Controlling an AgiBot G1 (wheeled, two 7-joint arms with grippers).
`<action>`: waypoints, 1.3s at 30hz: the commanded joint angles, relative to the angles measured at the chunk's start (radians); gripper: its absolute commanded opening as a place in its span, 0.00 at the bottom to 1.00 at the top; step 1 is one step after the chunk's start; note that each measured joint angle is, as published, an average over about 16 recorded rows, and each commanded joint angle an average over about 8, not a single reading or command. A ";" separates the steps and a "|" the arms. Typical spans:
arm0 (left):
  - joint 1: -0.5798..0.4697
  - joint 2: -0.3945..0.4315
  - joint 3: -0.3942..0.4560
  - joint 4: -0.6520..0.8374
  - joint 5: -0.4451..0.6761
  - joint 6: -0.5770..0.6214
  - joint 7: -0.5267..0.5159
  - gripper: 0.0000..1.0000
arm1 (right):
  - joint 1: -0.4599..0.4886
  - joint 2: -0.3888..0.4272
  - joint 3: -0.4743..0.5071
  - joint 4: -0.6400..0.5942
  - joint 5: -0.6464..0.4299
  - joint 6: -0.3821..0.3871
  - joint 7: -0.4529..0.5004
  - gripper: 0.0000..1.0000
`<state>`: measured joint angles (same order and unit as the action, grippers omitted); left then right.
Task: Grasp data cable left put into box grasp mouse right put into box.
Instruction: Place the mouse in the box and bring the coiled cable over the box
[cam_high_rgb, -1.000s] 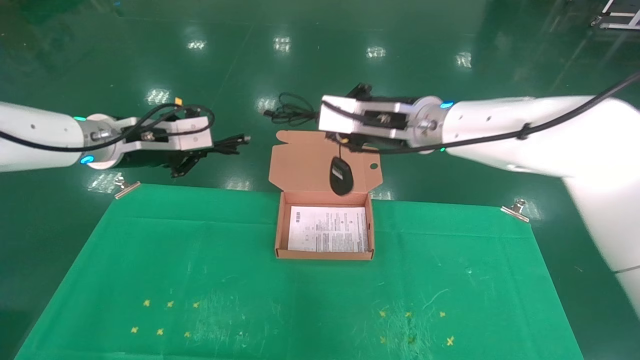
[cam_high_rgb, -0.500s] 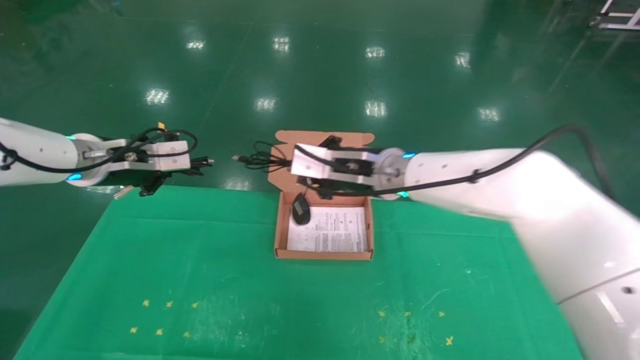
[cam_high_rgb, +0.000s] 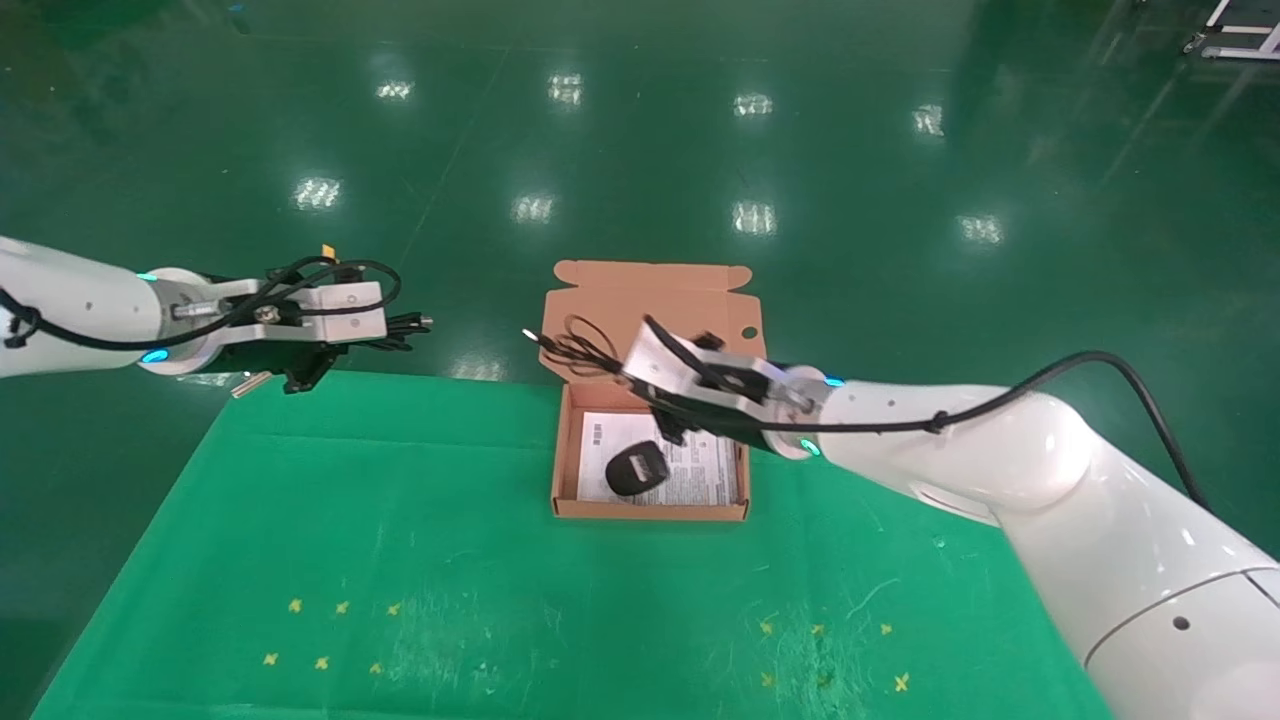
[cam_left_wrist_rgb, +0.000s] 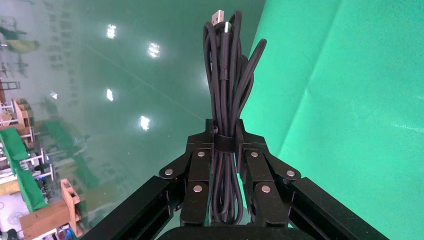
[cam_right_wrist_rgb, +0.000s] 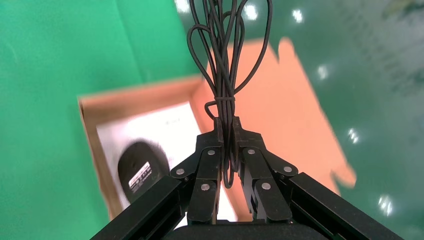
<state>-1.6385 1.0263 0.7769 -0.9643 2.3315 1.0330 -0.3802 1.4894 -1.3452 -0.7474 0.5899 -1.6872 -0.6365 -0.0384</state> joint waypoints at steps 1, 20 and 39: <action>0.001 -0.001 0.000 -0.002 0.001 0.001 -0.002 0.00 | -0.003 0.005 -0.007 -0.032 0.007 0.012 0.005 0.00; 0.004 0.000 0.001 -0.009 0.003 0.002 -0.004 0.00 | 0.009 -0.007 -0.098 -0.141 0.010 0.001 0.030 1.00; 0.130 0.157 0.039 0.006 -0.031 -0.167 0.073 0.00 | 0.029 0.123 -0.099 -0.007 0.021 -0.014 0.059 1.00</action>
<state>-1.5140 1.1879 0.8166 -0.9475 2.2974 0.8655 -0.3000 1.5185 -1.2120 -0.8472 0.5963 -1.6710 -0.6528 0.0312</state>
